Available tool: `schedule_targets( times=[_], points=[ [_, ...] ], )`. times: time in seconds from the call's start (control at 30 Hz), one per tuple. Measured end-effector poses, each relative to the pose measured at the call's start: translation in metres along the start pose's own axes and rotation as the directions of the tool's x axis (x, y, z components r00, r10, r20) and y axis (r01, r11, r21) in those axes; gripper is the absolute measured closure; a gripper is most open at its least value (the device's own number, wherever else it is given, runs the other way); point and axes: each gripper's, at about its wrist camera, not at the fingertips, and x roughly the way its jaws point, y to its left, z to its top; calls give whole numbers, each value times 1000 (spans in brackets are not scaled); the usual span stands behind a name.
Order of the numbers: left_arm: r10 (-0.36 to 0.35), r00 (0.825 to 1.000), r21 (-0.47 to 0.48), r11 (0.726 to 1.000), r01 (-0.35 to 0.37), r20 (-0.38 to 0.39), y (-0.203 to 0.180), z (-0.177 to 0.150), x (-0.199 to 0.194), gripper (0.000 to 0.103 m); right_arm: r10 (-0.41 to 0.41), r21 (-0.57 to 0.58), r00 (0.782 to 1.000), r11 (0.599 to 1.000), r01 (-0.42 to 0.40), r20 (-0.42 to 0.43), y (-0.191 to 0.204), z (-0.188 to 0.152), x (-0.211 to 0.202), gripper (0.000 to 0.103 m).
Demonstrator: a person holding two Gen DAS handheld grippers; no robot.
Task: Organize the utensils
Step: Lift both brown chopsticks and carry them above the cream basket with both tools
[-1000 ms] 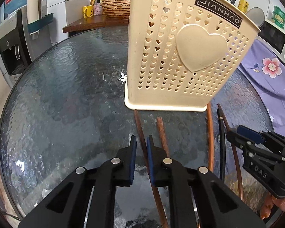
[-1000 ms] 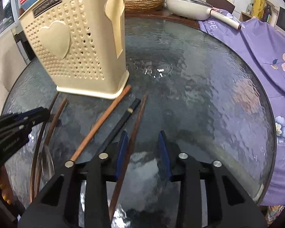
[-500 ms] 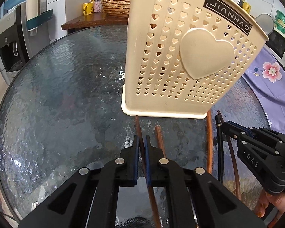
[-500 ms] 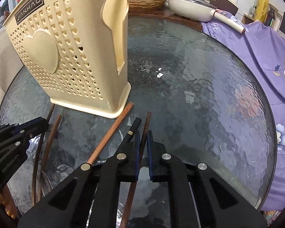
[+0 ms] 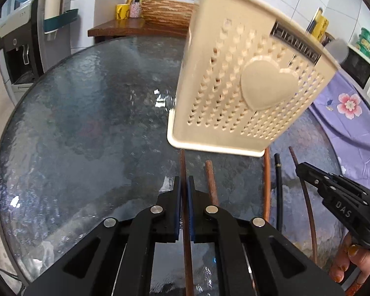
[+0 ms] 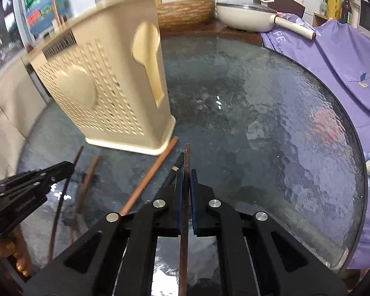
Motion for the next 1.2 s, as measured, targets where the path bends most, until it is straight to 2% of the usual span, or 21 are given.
schedule_targets(
  times=[0.23, 0.47, 0.57, 0.8, 1.07, 1.2],
  points=[
    [-64, 993, 5, 998, 64, 104, -12, 8, -52, 98, 85, 11, 989, 996, -87, 123, -7, 8, -52, 97],
    [-146, 971, 61, 989, 137, 189, -30, 16, -102, 98, 168, -59, 951, 986, -158, 260, 6, 17, -118, 97],
    [-175, 962, 79, 984, 162, 209, -31, 16, -121, 98, 199, -89, 935, 980, -180, 292, 11, 15, -144, 97],
    [-216, 939, 112, 975, 192, 268, -30, 13, -163, 98, 238, -154, 918, 968, -198, 317, 13, 6, -183, 97],
    [-227, 927, 146, 971, 191, 299, -34, 9, -184, 99, 257, -193, 904, 961, -200, 341, 22, 4, -205, 97],
    [-235, 919, 165, 968, 190, 315, -36, 13, -195, 103, 280, -203, 899, 954, -222, 336, 25, 9, -213, 97]
  ],
)
